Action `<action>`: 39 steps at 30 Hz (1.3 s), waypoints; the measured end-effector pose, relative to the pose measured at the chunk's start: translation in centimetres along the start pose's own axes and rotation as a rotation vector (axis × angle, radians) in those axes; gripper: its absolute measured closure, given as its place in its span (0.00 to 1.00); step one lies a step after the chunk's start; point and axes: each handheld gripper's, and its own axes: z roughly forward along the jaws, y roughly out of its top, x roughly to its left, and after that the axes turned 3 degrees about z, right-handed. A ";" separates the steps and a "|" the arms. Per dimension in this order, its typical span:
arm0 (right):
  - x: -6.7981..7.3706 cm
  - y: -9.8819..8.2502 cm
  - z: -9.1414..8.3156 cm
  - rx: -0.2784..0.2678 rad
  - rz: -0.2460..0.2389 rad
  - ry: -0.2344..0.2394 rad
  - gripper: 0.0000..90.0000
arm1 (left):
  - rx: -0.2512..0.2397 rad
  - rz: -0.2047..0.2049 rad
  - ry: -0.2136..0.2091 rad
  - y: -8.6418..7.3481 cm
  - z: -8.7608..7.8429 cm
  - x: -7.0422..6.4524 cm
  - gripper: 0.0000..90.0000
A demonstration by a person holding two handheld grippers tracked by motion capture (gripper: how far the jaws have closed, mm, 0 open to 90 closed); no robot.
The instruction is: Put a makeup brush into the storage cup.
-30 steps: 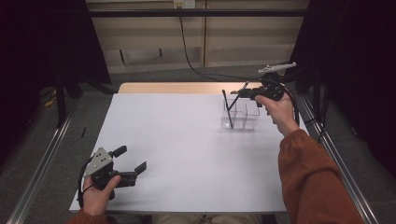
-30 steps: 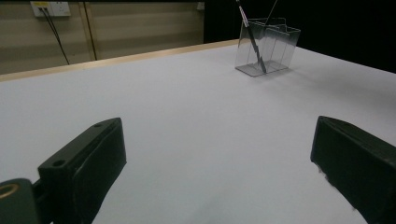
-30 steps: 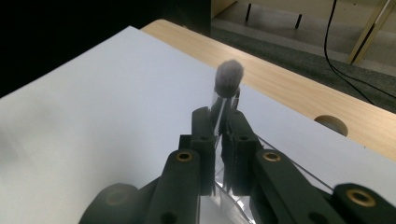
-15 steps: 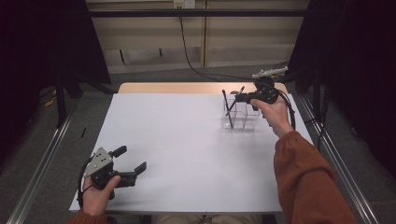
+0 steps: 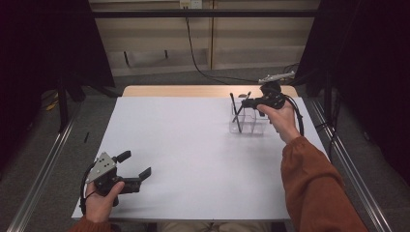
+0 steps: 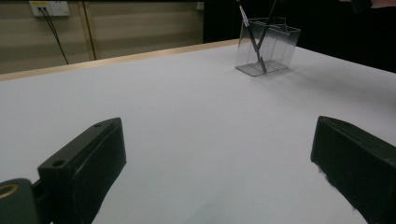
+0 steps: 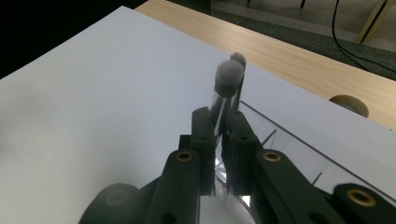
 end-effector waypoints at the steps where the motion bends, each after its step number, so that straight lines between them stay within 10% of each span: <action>1: 0.0 0.0 0.0 0.000 0.000 0.002 0.93 | 0.000 0.001 0.000 0.0 0.0 0.0 0.04; 14: -0.4 -0.8 0.1 -0.027 0.002 0.002 0.83 | 0.001 0.016 -0.013 0.0 0.1 -0.2 0.04; 24: -0.2 -1.0 0.1 -0.062 -0.003 -0.020 0.38 | 0.000 0.021 -0.016 0.0 0.1 -0.2 0.04; 39: -0.3 -1.7 0.3 -0.120 -0.011 -0.050 0.02 | 0.003 0.013 -0.011 0.0 0.5 -0.1 0.04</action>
